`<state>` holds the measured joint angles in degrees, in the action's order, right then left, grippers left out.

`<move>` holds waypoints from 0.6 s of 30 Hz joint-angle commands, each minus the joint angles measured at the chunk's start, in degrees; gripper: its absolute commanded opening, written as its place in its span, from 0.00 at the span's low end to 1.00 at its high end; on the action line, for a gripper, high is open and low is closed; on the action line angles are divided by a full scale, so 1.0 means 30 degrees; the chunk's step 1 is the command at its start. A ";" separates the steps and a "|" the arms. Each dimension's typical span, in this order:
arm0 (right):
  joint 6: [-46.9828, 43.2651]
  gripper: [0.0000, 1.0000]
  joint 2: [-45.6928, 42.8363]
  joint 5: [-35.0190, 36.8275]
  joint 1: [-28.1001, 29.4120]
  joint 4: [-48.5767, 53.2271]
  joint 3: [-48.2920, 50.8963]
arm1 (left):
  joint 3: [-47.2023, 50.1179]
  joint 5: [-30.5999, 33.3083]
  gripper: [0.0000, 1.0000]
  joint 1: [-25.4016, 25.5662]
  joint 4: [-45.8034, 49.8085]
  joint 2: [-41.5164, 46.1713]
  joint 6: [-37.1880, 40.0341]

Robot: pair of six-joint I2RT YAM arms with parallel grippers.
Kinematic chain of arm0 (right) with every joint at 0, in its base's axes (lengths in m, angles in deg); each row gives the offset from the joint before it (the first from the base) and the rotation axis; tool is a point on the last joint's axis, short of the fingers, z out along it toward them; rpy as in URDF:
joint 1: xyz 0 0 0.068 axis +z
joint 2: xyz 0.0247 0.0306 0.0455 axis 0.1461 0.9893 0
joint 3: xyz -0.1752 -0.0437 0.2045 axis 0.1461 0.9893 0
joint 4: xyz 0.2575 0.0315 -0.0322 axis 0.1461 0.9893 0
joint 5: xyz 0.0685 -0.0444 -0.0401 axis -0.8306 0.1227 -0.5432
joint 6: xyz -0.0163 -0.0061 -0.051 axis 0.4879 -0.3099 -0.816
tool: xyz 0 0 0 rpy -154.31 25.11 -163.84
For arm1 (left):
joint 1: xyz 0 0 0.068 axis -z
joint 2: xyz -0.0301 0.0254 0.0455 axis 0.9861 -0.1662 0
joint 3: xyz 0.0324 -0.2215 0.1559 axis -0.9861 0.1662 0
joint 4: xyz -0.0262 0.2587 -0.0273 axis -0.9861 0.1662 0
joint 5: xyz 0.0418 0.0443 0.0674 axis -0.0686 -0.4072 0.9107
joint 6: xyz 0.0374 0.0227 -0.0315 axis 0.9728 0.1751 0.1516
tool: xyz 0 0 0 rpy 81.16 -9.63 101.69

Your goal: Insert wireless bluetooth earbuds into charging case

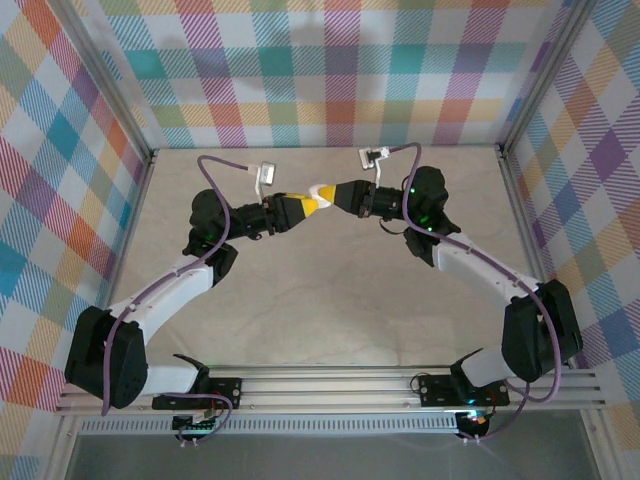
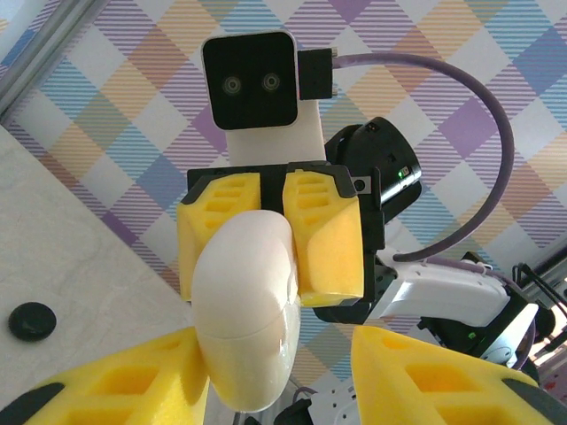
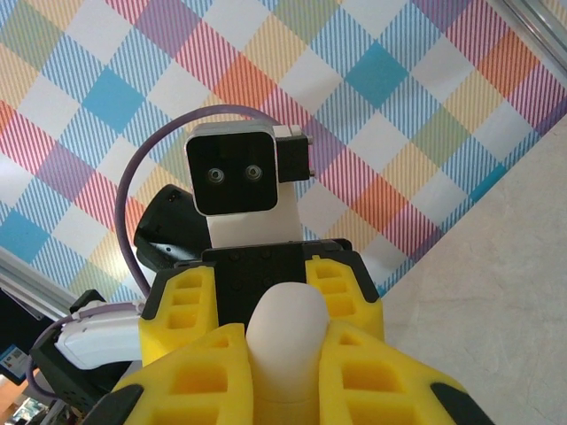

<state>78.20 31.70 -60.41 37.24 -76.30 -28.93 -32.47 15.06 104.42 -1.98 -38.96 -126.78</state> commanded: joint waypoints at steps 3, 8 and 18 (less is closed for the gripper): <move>0.0204 0.00 0.0365 -0.0150 0.0137 -0.1246 -0.0246 | -0.0574 -0.0130 0.44 0.0501 -0.1107 -0.0158 0.0231; -0.0220 0.00 0.0486 -0.0406 0.0259 -0.0811 -0.0589 | -0.0734 -0.0244 0.36 0.0529 -0.0996 -0.0117 0.0339; -0.1802 0.00 -0.0284 -0.0572 0.0348 0.0498 0.0071 | -0.0723 0.0158 0.23 0.0529 -0.0239 0.0296 0.0958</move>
<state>76.28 31.97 -61.46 37.46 -76.80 -29.11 -32.47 15.56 105.21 -0.93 -39.51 -125.60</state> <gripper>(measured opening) 0.151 0.236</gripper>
